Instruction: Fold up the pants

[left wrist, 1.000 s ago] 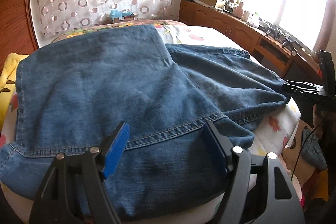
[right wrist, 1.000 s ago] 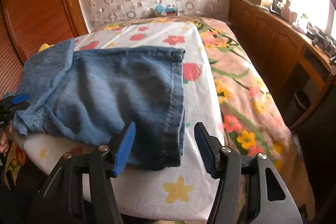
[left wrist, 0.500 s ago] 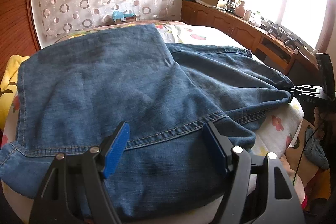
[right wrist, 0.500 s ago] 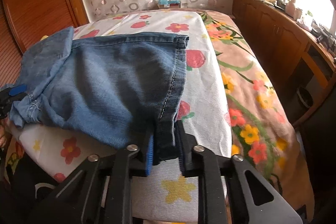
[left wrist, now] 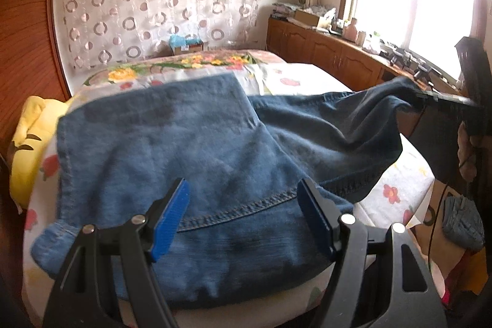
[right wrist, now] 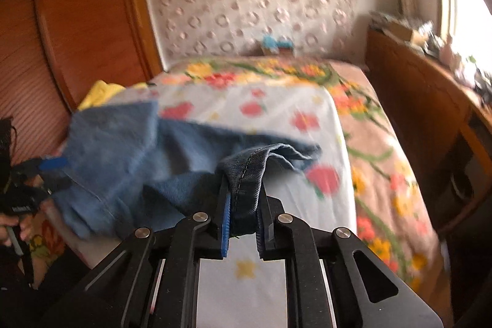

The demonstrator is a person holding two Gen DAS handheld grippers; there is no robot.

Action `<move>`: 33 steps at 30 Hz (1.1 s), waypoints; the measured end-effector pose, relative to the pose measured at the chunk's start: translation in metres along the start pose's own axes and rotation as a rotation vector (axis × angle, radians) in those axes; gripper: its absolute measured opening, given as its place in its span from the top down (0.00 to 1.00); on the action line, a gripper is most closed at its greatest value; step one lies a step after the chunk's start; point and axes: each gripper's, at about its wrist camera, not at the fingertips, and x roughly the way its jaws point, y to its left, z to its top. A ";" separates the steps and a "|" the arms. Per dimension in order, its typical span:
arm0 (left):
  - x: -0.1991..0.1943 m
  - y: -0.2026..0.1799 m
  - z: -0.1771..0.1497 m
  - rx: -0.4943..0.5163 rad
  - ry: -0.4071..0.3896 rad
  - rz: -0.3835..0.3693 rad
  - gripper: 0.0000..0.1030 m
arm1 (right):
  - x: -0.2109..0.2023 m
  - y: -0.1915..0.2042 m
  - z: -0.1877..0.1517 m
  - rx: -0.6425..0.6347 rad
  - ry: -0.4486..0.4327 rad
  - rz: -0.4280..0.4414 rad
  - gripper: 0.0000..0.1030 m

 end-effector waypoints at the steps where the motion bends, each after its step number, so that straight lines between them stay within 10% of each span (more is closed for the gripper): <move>1: -0.005 0.003 0.002 -0.004 -0.010 0.005 0.30 | -0.002 0.008 0.009 -0.016 -0.014 0.010 0.90; 12: -0.061 0.041 0.004 -0.051 -0.082 0.065 0.30 | -0.008 0.128 0.103 -0.214 -0.145 0.186 0.90; 22: -0.100 0.085 -0.008 -0.108 -0.115 0.125 0.30 | 0.033 0.245 0.110 -0.342 -0.058 0.373 0.89; 26: -0.095 0.091 -0.015 -0.127 -0.103 0.131 0.30 | 0.059 0.253 0.098 -0.317 -0.001 0.394 0.50; 33: -0.077 0.092 -0.021 -0.133 -0.070 0.131 0.30 | 0.076 0.223 0.081 -0.278 0.036 0.331 0.48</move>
